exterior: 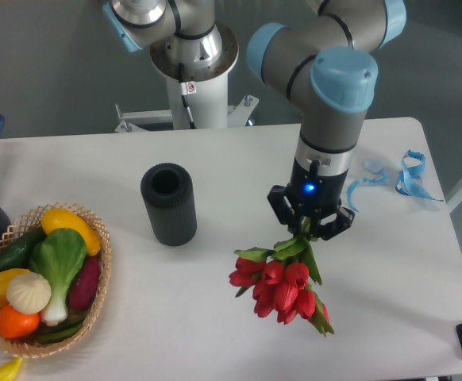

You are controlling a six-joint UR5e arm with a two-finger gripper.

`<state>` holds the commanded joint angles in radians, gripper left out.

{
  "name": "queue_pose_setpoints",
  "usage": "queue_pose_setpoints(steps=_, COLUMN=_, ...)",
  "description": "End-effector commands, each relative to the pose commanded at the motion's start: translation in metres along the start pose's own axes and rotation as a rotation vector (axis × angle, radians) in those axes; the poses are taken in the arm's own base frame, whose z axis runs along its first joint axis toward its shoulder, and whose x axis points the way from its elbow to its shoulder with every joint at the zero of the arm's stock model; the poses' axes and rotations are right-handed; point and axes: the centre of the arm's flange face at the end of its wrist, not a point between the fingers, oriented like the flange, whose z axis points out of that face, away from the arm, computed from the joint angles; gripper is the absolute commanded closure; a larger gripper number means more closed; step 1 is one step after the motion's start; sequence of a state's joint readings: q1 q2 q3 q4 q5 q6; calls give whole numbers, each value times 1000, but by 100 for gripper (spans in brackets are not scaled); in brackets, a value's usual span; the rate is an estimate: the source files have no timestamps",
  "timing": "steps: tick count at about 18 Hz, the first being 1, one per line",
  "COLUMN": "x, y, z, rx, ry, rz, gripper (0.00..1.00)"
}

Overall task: Insert the flowers into the vase
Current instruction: 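Carry the red tulip bunch in the gripper toward the black vase, then lower the tulip stems into the black vase opening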

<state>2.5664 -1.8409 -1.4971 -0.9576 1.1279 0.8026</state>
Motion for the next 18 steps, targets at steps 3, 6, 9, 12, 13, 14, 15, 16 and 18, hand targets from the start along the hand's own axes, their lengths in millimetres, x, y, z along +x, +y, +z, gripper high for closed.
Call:
queue_pose_setpoints(steps=3, x=22, y=-15, z=-1, rx=125, ry=82, rz=-31, gripper=100)
queue_pose_setpoints(steps=6, x=52, y=-20, z=5, rx=232, ry=208, rz=-16, gripper=100)
queue_pose_setpoints(steps=9, x=83, y=-17, z=-17, rx=367, ry=305, rz=3, gripper=100)
queue_pose_setpoints(steps=12, x=111, y=3, z=-35, rx=488, ry=379, rz=16, gripper=100)
queue_pose_setpoints(steps=13, x=112, y=12, z=-44, rx=524, ry=388, rz=16, gripper=100)
queue_pose_setpoints(steps=14, x=113, y=18, z=-52, rx=547, ry=395, rz=11, gripper=100)
queue_pose_setpoints(steps=15, x=113, y=22, z=-60, rx=568, ry=401, rz=9, gripper=100)
queue_pose_setpoints(steps=16, x=113, y=27, z=-64, rx=588, ry=412, rz=5, gripper=100)
queue_pose_setpoints(steps=18, x=115, y=38, z=-68, rx=630, ry=433, rz=23, gripper=98)
